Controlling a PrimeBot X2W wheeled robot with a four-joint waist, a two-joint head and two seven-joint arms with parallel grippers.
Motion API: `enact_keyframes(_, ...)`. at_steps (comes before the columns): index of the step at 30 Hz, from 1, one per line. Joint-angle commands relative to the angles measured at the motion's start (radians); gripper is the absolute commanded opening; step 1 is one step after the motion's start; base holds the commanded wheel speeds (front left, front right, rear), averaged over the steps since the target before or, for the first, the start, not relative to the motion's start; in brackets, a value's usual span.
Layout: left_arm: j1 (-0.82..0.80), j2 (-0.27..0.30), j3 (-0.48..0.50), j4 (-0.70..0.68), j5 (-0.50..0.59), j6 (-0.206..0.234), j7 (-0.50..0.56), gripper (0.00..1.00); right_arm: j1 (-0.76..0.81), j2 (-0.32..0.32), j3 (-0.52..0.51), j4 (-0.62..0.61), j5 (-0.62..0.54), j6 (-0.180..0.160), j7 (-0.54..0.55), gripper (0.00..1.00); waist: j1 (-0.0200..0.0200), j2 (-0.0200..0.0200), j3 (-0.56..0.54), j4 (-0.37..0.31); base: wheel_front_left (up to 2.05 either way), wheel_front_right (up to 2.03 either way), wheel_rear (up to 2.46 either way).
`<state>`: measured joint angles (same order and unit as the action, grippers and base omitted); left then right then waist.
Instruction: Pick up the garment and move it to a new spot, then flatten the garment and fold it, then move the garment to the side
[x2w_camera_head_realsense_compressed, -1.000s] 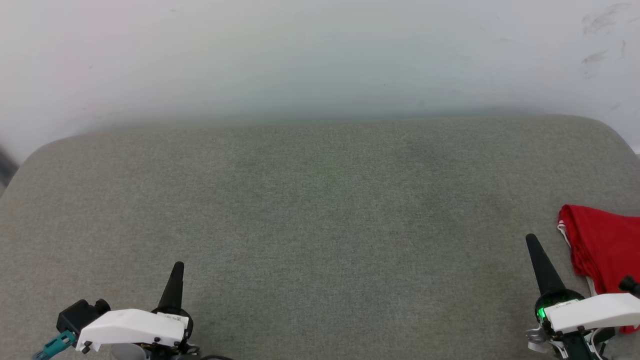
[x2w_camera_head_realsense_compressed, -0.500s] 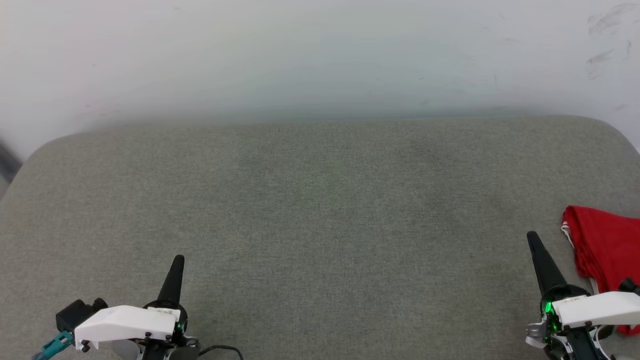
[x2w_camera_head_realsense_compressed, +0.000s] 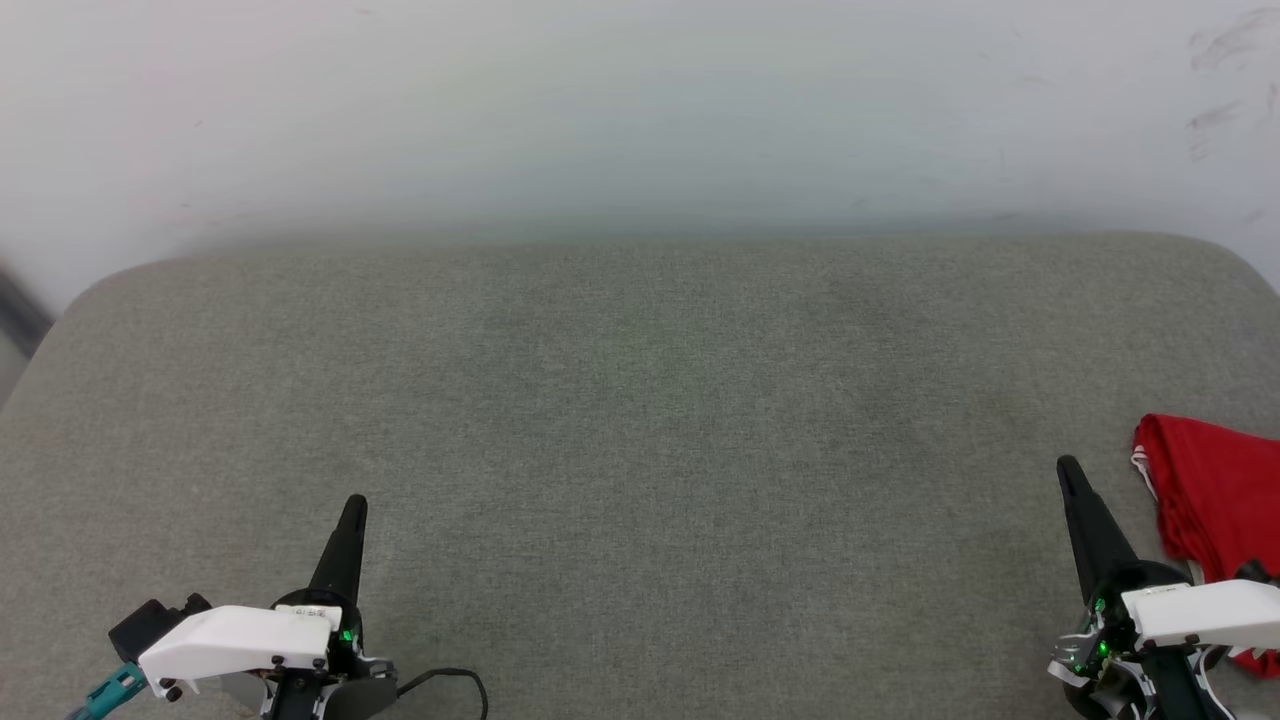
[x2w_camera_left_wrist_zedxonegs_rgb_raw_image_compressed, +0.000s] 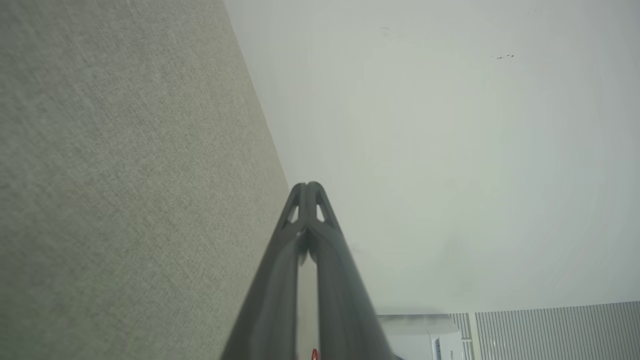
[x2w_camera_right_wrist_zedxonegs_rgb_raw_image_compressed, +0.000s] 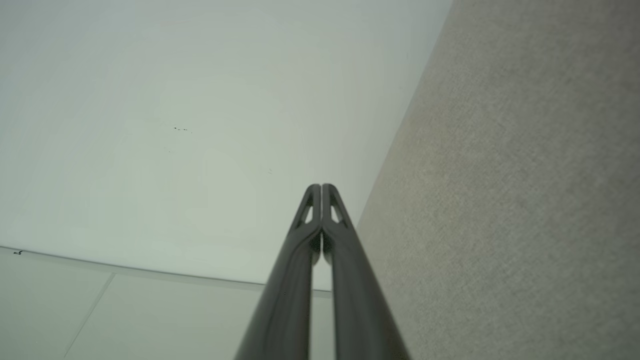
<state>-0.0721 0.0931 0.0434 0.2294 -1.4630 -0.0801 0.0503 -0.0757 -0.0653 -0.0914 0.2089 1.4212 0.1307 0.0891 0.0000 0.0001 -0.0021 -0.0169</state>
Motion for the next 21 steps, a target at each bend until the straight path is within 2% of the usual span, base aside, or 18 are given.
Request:
enact_keyframes(1, -0.021, -0.001, 0.009, 0.0, -0.016, -0.012, 0.005, 0.0, -0.017, 0.002, -0.004, 0.002, 0.02, 0.0, 0.005, 0.0, 0.0, -0.0001, 0.0, 0.001, 0.0, 0.0, 0.0)
enact_keyframes(21, -0.04, -0.029, 0.053, 0.014, -0.148, -0.05, 0.049, 0.0, -0.037, 0.013, -0.018, 0.034, 0.178, 0.0, 0.02, 0.0, 0.0, -0.0001, 0.004, 0.015, 0.0, 0.0, 0.0)
